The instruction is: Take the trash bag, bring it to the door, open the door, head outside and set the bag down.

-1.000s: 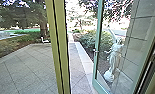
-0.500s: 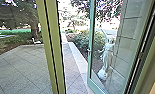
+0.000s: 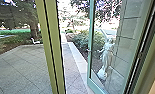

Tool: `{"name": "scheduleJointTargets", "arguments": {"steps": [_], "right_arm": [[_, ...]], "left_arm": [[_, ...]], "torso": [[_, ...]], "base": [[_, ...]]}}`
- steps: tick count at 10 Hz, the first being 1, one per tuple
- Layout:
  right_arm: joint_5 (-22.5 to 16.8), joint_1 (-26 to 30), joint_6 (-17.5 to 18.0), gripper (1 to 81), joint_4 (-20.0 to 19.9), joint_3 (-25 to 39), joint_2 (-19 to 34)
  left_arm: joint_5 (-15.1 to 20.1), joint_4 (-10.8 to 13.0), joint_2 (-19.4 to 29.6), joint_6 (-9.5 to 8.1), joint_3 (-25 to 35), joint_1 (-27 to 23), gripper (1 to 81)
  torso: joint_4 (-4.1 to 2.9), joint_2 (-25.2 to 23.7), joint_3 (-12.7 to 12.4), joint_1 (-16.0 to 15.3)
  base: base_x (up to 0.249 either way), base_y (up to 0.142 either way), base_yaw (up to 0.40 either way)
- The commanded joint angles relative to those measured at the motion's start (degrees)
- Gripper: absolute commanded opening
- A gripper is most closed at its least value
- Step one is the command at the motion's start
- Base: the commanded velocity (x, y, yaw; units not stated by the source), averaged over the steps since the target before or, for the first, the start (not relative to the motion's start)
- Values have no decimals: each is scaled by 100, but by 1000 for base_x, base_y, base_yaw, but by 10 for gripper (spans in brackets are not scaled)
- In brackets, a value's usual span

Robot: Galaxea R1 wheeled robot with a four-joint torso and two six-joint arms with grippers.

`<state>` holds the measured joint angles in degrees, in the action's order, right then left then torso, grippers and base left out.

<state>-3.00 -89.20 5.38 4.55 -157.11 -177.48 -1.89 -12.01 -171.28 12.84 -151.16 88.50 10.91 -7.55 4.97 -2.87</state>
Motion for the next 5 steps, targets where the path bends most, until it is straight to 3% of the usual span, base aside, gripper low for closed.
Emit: {"name": "scheduleJointTargets", "arguments": {"steps": [1, 5], "right_arm": [[-368, 275, -54, 811, 73, 85, -97], [-368, 249, -54, 811, 73, 85, -114]], "left_arm": [[295, 23, 14, 26, 25, -267, 10], [259, 14, 23, 26, 25, -267, 10]], "torso": [[0, 0, 0, 0], [0, 0, 0, 0]], "base": [[0, 0, 0], [0, 0, 0]]}}
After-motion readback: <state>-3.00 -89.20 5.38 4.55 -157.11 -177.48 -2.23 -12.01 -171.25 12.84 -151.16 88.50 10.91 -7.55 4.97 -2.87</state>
